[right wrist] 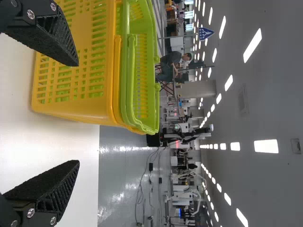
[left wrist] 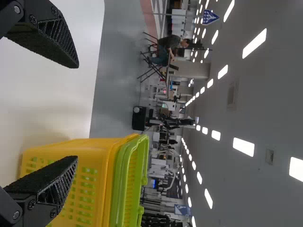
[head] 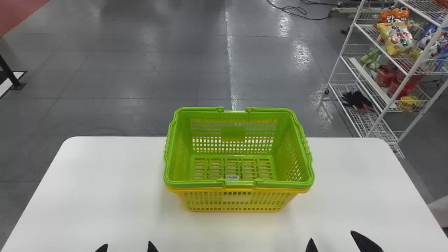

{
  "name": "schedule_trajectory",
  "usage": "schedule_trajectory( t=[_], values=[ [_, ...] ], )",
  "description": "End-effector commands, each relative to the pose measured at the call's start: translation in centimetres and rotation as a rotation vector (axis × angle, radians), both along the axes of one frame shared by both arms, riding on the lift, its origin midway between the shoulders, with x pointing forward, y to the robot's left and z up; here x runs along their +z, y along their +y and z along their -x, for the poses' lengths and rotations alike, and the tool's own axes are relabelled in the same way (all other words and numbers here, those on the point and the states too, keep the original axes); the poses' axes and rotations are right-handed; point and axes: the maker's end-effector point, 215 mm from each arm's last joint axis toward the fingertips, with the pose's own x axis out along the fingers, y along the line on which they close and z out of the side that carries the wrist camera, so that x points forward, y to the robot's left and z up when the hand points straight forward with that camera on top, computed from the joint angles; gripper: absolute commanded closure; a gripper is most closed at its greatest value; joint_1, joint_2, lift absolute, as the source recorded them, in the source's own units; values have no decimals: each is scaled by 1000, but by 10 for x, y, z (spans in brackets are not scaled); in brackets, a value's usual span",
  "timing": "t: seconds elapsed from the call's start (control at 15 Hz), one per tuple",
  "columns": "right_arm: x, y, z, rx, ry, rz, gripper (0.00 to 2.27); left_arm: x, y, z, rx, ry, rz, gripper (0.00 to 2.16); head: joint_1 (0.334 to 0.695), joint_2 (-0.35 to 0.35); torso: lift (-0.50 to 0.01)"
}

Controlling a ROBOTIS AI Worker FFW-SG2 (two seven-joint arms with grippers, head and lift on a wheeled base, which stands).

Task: Grasp handle with right gripper to insert into left gripper then lift and swing left to center

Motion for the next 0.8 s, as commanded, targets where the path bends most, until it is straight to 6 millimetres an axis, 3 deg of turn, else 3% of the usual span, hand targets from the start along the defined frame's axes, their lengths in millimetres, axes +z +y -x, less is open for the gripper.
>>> schedule_trajectory(
  t=[0.0, 0.73],
  values=[
    [0, 0, 2, 0, 1, 0, 63, 0, 1, 0, 4, 1, 0, 134, 695, -24, -93],
    [1, -5, 2, -15, -3, 3, 63, 10, -5, 1, -1, -37, 15, 63, 695, -40, -93]
  ],
)
